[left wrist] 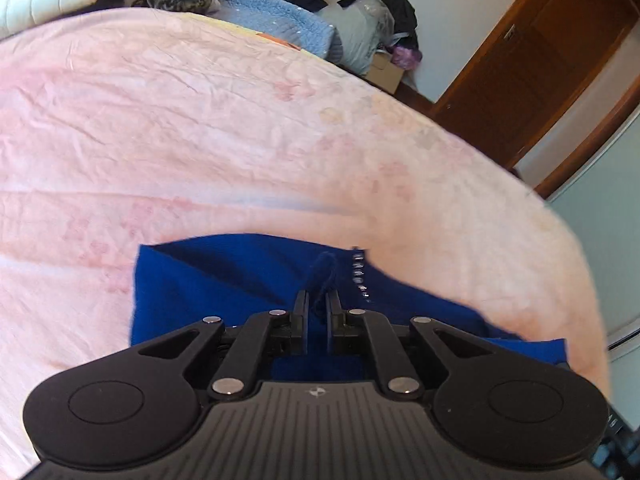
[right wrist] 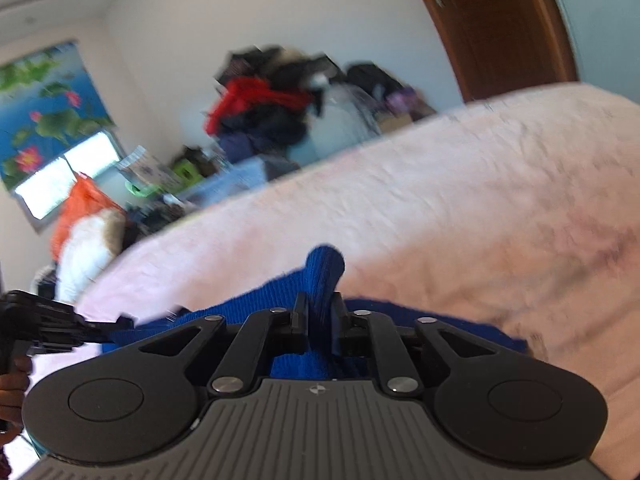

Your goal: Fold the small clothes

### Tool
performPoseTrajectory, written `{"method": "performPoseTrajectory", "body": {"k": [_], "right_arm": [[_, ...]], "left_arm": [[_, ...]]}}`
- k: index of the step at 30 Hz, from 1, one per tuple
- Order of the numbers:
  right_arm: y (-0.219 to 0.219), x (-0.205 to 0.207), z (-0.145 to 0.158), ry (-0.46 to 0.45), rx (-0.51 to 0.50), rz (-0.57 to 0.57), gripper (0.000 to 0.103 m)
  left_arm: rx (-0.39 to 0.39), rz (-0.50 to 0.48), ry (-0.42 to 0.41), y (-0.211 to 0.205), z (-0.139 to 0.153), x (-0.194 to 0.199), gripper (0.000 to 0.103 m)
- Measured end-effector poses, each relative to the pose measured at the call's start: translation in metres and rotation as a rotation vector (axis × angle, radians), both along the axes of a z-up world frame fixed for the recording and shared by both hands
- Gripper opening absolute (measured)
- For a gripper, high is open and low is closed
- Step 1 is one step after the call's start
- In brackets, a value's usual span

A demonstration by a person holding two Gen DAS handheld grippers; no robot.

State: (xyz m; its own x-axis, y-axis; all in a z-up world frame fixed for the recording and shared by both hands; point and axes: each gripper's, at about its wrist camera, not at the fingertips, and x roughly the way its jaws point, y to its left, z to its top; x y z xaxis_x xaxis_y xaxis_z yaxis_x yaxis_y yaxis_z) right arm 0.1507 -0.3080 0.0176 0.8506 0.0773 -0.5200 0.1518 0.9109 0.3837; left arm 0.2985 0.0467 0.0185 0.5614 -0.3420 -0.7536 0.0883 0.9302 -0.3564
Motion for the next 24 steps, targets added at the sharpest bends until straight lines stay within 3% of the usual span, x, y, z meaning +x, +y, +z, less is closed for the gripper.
{"method": "performPoseTrajectory", "body": {"k": [1, 4, 7, 9, 11, 17, 19, 20, 21, 22, 24], "right_arm": [[-0.001, -0.002, -0.004, 0.008, -0.036, -0.028, 0.029], [0.006, -0.020, 0.007, -0.061, -0.129, -0.052, 0.031], [0.031, -0.018, 0.019, -0.058, -0.146, 0.138, 0.033], [0.052, -0.010, 0.017, -0.017, -0.157, 0.250, 0.043], [0.068, -0.003, 0.012, 0.013, -0.158, 0.311, 0.043], [0.075, 0.001, 0.003, 0.047, -0.139, 0.318, 0.047], [0.071, 0.001, 0.002, 0.054, -0.148, 0.314, 0.055], [0.066, -0.001, 0.000, 0.056, -0.153, 0.311, 0.057], [0.063, 0.000, -0.002, 0.059, -0.162, 0.305, 0.058], [0.061, 0.002, -0.004, 0.062, -0.176, 0.294, 0.058], [0.057, 0.009, -0.009, 0.074, -0.230, 0.266, 0.058]], "left_arm": [[0.030, 0.006, -0.027, 0.004, 0.003, -0.005, 0.007], [0.066, -0.005, -0.089, 0.018, 0.017, -0.024, 0.008], [0.077, -0.102, -0.120, 0.013, 0.028, -0.035, 0.021], [0.081, -0.185, -0.129, 0.007, 0.029, -0.038, 0.059], [0.093, -0.243, -0.166, -0.004, 0.024, -0.040, 0.076], [0.378, -0.423, -0.287, -0.039, 0.003, -0.053, 0.076], [0.490, -0.489, -0.334, -0.051, -0.008, -0.061, 0.074], [0.544, -0.505, -0.350, -0.055, -0.015, -0.063, 0.058], [0.588, -0.512, -0.350, -0.059, -0.021, -0.063, 0.031], [0.633, -0.506, -0.335, -0.061, -0.029, -0.060, 0.021], [0.697, -0.431, -0.351, -0.059, -0.038, -0.050, 0.017]]}}
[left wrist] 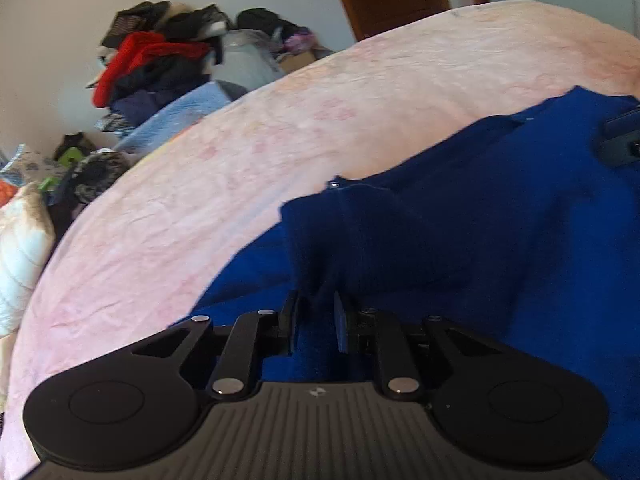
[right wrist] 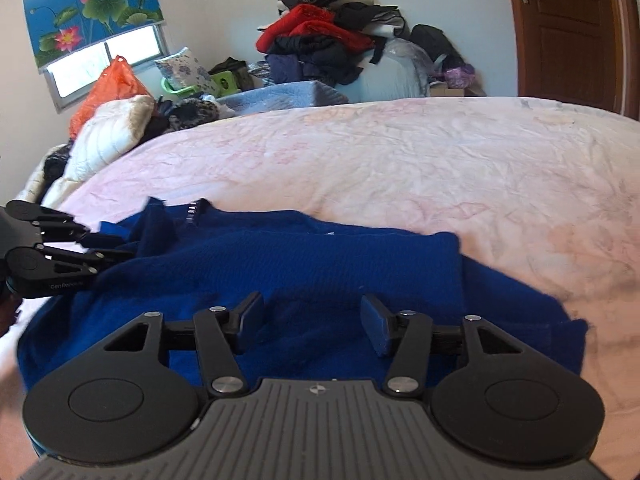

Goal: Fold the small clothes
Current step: 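Open both grippers and withdraw them from the folded sweater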

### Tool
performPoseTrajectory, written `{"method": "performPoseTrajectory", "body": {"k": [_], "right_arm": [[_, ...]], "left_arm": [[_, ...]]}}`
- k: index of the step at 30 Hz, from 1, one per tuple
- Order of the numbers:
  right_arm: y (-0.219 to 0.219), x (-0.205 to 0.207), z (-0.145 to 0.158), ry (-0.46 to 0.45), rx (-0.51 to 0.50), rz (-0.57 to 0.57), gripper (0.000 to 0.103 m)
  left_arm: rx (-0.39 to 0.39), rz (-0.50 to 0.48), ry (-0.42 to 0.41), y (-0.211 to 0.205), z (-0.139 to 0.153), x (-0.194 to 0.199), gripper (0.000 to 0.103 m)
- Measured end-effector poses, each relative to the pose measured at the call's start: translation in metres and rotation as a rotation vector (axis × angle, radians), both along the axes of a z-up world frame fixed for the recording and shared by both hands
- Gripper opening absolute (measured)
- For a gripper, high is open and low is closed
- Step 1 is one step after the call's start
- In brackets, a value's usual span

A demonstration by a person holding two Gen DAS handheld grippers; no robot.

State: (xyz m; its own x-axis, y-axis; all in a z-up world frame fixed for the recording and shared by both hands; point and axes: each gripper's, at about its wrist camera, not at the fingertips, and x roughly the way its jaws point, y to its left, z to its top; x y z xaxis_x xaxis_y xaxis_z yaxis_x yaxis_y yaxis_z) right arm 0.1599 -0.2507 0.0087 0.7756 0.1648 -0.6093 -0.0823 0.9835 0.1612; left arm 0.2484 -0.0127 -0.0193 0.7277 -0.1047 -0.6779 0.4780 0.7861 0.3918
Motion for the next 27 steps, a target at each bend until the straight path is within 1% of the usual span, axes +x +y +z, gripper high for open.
{"method": "performPoseTrajectory", "body": {"k": [2, 4, 5, 6, 7, 8, 9, 11, 12, 13, 14, 15, 16, 17, 18, 20, 21, 22, 24, 27], "right_arm": [[-0.002, 0.007, -0.003, -0.008, -0.055, -0.039, 0.057], [-0.002, 0.008, 0.000, -0.017, -0.050, -0.084, 0.057], [0.001, 0.006, 0.004, -0.034, -0.051, -0.101, 0.057], [0.006, 0.001, 0.008, -0.063, -0.060, -0.099, 0.060], [0.012, -0.004, 0.011, -0.086, -0.070, -0.078, 0.064], [0.018, -0.007, 0.013, -0.093, -0.072, -0.036, 0.065], [0.023, -0.009, 0.014, -0.085, -0.062, 0.015, 0.067], [0.031, -0.006, 0.010, -0.042, -0.046, 0.063, 0.067], [0.033, -0.002, 0.006, -0.010, -0.055, 0.068, 0.068], [0.035, 0.003, 0.001, 0.010, -0.080, 0.058, 0.068], [0.035, 0.005, -0.003, 0.007, -0.114, 0.029, 0.068], [0.033, 0.006, -0.004, 0.006, -0.137, -0.010, 0.067], [0.030, 0.004, -0.001, 0.003, -0.136, -0.042, 0.067], [0.028, 0.000, 0.004, -0.004, -0.120, -0.065, 0.067], [0.028, -0.006, 0.010, -0.018, -0.107, -0.072, 0.070], [0.029, -0.021, 0.019, -0.046, -0.093, -0.044, 0.075], [0.030, -0.028, 0.021, -0.049, -0.083, -0.031, 0.080], [0.031, -0.033, 0.021, -0.044, -0.075, -0.017, 0.083], [0.033, -0.042, 0.016, -0.018, -0.078, 0.003, 0.083], [0.035, -0.045, 0.000, 0.035, -0.146, -0.017, 0.084]], "left_arm": [[0.006, 0.105, -0.049, 0.009, -0.002, 0.016, 0.018], [-0.013, 0.214, -0.068, 0.021, 0.002, 0.029, 0.018], [-0.012, 0.253, -0.085, 0.026, 0.006, 0.031, 0.018], [-0.025, 0.269, -0.095, 0.031, 0.010, 0.031, 0.018], [-0.051, 0.269, -0.090, 0.034, 0.016, 0.027, 0.018], [-0.083, 0.256, -0.080, 0.037, 0.022, 0.022, 0.018], [-0.116, 0.236, -0.070, 0.038, 0.027, 0.016, 0.018], [-0.194, 0.168, -0.036, 0.035, 0.037, 0.000, 0.019], [-0.216, 0.134, -0.014, 0.031, 0.037, -0.006, 0.020], [-0.213, 0.104, 0.007, 0.024, 0.034, -0.012, 0.020], [-0.184, 0.097, 0.014, 0.017, 0.028, -0.014, 0.020], [-0.143, 0.108, 0.013, 0.010, 0.019, -0.014, 0.020], [-0.108, 0.133, 0.013, 0.007, 0.010, -0.014, 0.020], [-0.093, 0.159, 0.017, 0.007, 0.003, -0.013, 0.020], [-0.101, 0.171, 0.013, 0.008, 0.002, -0.017, 0.020], [-0.129, 0.169, 0.002, 0.012, 0.006, -0.028, 0.020], [-0.143, 0.171, 0.005, 0.012, 0.008, -0.033, 0.020], [-0.155, 0.174, 0.010, 0.012, 0.010, -0.038, 0.021], [-0.164, 0.182, 0.020, 0.013, 0.010, -0.044, 0.024], [-0.145, 0.196, 0.008, 0.013, 0.007, -0.054, 0.025]]}}
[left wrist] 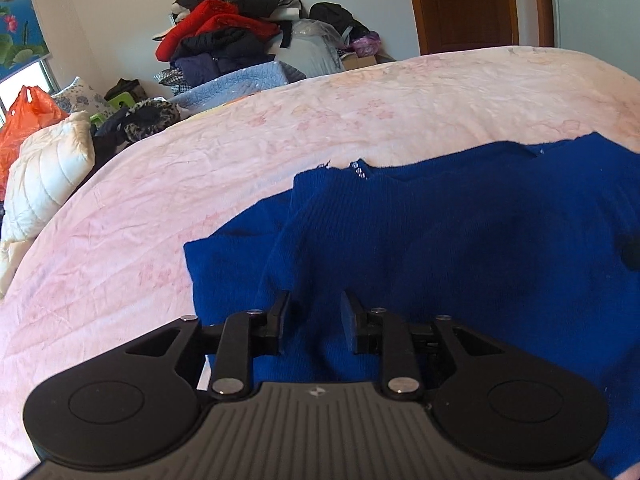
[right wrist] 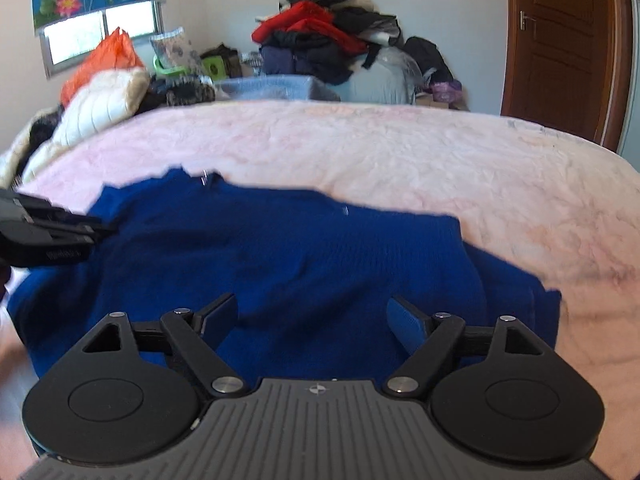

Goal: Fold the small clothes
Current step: 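Open both grippers and withdraw them from the folded sweater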

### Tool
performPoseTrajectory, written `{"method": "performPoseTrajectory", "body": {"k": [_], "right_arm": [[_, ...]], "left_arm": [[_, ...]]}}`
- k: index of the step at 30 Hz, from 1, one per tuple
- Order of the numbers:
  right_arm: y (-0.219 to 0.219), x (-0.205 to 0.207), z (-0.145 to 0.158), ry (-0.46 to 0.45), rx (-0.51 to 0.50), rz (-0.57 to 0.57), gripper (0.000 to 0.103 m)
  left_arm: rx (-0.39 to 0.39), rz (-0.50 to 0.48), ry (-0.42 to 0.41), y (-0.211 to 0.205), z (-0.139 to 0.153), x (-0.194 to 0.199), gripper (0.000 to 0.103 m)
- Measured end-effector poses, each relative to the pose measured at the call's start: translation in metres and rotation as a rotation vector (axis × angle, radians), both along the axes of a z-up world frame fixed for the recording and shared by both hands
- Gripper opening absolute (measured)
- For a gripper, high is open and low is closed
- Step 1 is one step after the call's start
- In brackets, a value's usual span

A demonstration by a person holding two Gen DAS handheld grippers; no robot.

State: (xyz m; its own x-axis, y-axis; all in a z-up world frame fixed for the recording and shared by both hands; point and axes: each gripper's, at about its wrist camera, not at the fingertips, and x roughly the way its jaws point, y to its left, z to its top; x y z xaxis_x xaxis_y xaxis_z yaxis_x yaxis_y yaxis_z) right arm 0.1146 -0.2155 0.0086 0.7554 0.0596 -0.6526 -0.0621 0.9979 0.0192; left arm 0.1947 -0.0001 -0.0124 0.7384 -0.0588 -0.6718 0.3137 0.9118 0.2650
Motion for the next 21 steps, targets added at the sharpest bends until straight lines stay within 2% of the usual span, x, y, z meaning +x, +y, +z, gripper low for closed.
{"method": "performPoseTrajectory", "body": {"k": [2, 5, 7, 12, 21], "right_arm": [[-0.002, -0.006, -0.003, -0.004, -0.020, -0.023, 0.083], [-0.002, -0.017, 0.005, -0.024, 0.012, -0.033, 0.085], [0.000, -0.021, 0.006, -0.027, 0.011, -0.026, 0.090], [0.001, -0.020, -0.007, 0.012, -0.035, -0.032, 0.091], [0.015, -0.035, 0.014, -0.049, -0.006, -0.028, 0.091]], "left_arm": [[0.010, 0.004, -0.005, 0.000, -0.001, -0.006, 0.025], [0.006, 0.008, -0.003, 0.003, -0.001, -0.013, 0.025], [0.005, 0.012, -0.006, 0.004, -0.001, -0.018, 0.026], [0.001, 0.021, -0.003, 0.006, -0.001, -0.024, 0.026], [-0.024, 0.022, 0.017, 0.014, 0.002, -0.030, 0.026]]}}
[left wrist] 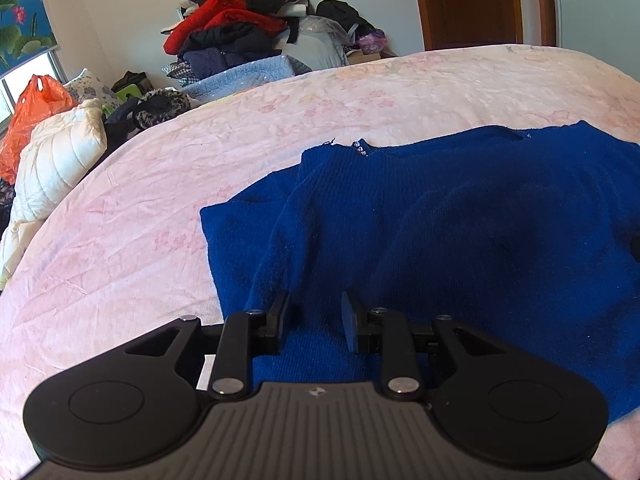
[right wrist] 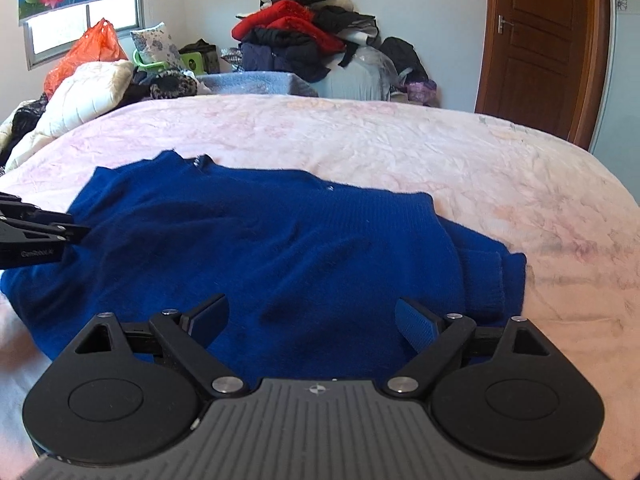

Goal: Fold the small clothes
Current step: 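Open both grippers and withdraw them from the folded sweater, then grasp the folded sweater's edge with the left gripper while the right gripper grasps beside it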

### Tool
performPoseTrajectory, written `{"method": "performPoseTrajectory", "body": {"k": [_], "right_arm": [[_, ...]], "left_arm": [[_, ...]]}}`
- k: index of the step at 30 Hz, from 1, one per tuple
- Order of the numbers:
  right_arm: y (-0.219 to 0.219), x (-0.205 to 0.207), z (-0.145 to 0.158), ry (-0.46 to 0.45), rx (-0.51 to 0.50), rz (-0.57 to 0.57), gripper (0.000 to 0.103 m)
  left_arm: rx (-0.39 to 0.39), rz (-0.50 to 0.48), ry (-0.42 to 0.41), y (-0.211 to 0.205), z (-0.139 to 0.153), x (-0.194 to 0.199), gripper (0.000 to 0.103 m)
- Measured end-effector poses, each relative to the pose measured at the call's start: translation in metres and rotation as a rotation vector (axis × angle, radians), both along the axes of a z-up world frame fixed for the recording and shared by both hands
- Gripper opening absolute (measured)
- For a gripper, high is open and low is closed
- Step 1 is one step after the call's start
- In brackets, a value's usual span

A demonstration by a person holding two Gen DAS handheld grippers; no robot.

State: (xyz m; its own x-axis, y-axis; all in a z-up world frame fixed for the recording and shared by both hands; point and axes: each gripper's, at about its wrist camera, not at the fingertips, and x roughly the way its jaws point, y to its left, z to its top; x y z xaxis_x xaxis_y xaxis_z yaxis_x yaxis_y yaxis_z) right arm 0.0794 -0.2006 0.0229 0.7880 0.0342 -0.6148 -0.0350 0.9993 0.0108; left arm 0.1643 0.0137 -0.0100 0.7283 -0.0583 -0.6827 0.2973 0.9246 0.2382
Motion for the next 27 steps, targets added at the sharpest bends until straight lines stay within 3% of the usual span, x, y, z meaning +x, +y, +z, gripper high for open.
{"method": "performPoseTrajectory", "body": {"k": [1, 2, 5, 6, 11, 15, 18, 22, 27], "right_arm": [[0.004, -0.002, 0.003, -0.006, 0.005, 0.011, 0.092], [0.009, -0.003, 0.005, -0.011, 0.009, 0.025, 0.092], [0.028, -0.008, 0.012, -0.024, 0.009, 0.080, 0.092], [0.037, -0.011, 0.014, -0.030, 0.002, 0.105, 0.092], [0.085, -0.023, 0.019, -0.031, -0.033, 0.237, 0.093], [0.132, -0.037, 0.018, -0.041, -0.103, 0.357, 0.096], [0.166, -0.047, 0.010, -0.050, -0.202, 0.425, 0.097], [0.200, -0.053, -0.005, -0.058, -0.318, 0.463, 0.096], [0.231, -0.050, -0.025, -0.125, -0.527, 0.413, 0.097]], "left_arm": [[-0.007, 0.000, 0.004, 0.002, 0.001, 0.000, 0.028], [-0.013, 0.000, 0.005, 0.004, 0.003, 0.000, 0.036], [-0.040, 0.013, -0.024, 0.017, 0.011, 0.001, 0.080], [-0.058, 0.021, -0.039, 0.024, 0.015, 0.002, 0.084], [-0.156, 0.076, 0.005, 0.065, 0.029, 0.029, 0.084], [-0.296, 0.104, 0.119, 0.100, 0.026, 0.064, 0.084], [-0.433, 0.069, 0.234, 0.117, 0.018, 0.087, 0.084], [-0.519, 0.026, 0.337, 0.115, 0.003, 0.108, 0.084], [-0.569, -0.010, 0.392, 0.108, -0.009, 0.124, 0.087]]}}
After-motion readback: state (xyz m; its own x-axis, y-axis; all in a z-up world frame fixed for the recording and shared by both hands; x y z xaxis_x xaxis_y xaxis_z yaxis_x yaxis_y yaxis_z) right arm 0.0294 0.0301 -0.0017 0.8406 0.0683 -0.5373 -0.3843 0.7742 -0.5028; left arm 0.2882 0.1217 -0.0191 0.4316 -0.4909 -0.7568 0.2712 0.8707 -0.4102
